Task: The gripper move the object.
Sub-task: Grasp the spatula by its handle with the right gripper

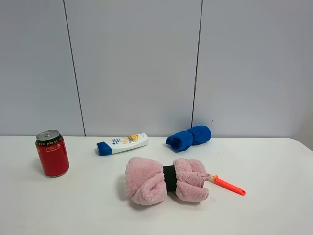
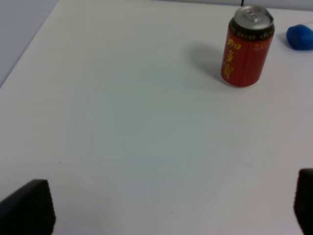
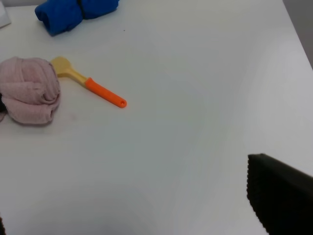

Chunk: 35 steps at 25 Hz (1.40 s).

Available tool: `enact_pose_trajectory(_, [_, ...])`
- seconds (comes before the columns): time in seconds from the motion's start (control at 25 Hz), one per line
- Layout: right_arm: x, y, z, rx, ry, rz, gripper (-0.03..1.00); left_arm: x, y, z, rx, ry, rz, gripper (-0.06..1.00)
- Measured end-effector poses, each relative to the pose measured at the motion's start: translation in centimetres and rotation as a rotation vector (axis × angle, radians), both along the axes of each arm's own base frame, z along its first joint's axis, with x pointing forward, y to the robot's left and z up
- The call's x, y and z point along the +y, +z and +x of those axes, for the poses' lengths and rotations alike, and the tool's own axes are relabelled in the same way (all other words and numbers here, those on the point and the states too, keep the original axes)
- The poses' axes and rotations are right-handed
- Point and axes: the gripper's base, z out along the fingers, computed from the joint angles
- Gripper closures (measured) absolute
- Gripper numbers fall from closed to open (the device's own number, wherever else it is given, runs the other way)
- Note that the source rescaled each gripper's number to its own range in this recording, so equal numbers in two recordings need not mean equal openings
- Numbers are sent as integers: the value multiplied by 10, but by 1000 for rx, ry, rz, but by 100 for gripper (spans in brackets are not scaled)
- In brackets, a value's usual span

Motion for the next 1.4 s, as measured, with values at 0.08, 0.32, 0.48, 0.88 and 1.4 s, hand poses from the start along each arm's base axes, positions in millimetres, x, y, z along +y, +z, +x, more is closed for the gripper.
enact_pose_trajectory(0.08, [0, 0, 0, 0, 0, 0, -2, 0, 0, 0, 0, 0, 0, -6])
enact_pose_trajectory(0.32, [0, 0, 0, 0, 0, 0, -2, 0, 0, 0, 0, 0, 0, -6])
enact_pose_trajectory(0.48, [0, 0, 0, 0, 0, 0, -2, 0, 0, 0, 0, 0, 0, -6])
enact_pose_trajectory(0.88, [0, 0, 0, 0, 0, 0, -2, 0, 0, 0, 0, 0, 0, -6])
enact_pose_trajectory(1.4, [-1, 28, 2, -17, -1, -11, -2, 0, 0, 0, 0, 0, 0, -6])
